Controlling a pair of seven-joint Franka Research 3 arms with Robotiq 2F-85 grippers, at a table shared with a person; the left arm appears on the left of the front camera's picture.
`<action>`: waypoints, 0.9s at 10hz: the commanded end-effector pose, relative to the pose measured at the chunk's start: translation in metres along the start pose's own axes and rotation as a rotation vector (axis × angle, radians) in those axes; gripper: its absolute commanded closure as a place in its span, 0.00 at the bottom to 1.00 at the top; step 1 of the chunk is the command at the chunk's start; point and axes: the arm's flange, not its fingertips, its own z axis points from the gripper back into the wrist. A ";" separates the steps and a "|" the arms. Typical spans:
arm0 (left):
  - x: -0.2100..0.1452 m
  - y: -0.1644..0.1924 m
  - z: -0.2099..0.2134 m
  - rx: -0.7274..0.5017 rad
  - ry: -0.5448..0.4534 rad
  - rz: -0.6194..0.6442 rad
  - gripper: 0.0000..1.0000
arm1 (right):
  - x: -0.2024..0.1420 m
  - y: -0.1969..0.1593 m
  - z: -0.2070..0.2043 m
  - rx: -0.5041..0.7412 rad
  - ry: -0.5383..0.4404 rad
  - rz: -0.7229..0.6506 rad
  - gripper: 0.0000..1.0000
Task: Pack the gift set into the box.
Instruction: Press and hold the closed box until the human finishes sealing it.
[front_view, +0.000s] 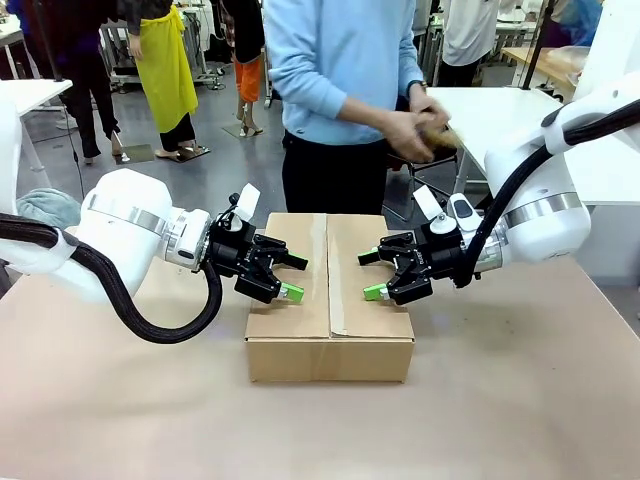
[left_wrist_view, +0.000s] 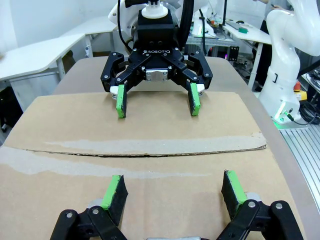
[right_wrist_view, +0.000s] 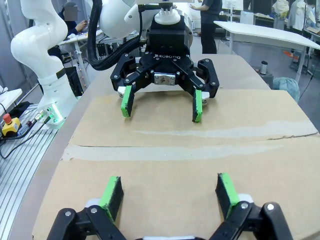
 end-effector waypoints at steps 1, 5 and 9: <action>-0.002 -0.003 -0.002 0.001 -0.006 -0.008 0.00 | -0.001 0.001 -0.001 -0.001 0.006 0.001 0.00; -0.002 -0.003 -0.002 0.001 -0.006 -0.008 0.00 | -0.001 0.001 -0.001 -0.001 0.006 0.001 0.00; -0.002 -0.003 -0.002 0.001 -0.006 -0.008 0.00 | -0.001 0.001 -0.001 -0.001 0.006 0.001 0.00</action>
